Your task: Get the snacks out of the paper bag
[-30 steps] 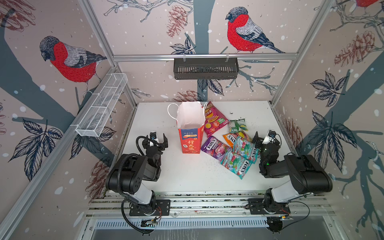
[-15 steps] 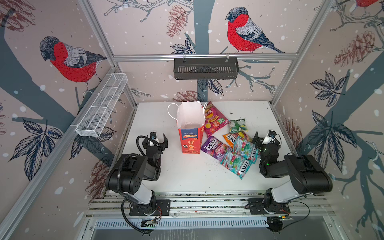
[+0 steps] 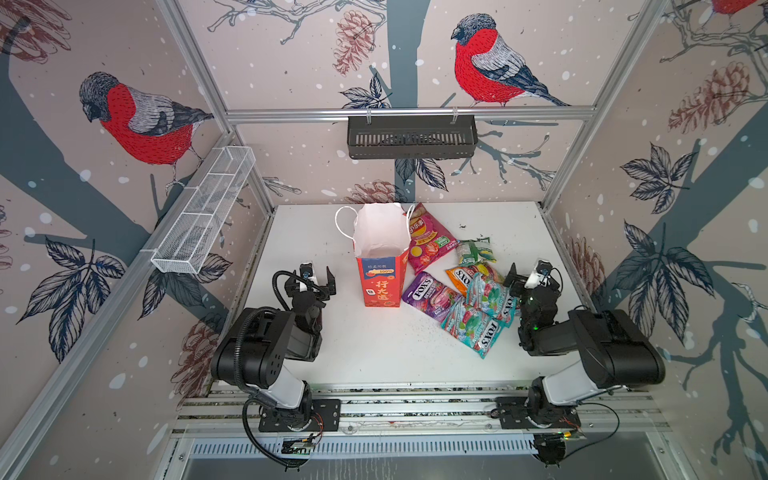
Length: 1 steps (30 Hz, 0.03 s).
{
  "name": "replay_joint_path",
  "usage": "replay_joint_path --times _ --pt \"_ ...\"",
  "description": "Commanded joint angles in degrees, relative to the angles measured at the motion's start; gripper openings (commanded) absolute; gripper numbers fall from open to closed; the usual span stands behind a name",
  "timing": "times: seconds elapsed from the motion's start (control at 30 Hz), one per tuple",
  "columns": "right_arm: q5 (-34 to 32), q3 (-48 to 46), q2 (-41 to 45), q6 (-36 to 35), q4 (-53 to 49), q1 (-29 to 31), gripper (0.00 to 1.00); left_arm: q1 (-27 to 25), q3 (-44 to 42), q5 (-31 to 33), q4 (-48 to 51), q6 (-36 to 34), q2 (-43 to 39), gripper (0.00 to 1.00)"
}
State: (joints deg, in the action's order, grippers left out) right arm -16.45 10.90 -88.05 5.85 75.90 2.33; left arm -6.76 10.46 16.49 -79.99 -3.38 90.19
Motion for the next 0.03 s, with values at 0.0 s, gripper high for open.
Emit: replay_joint_path --times 0.0 --pt "0.28 -0.02 0.02 -0.31 1.29 0.05 1.0 0.26 0.18 -0.84 -1.31 0.15 -0.29 0.98"
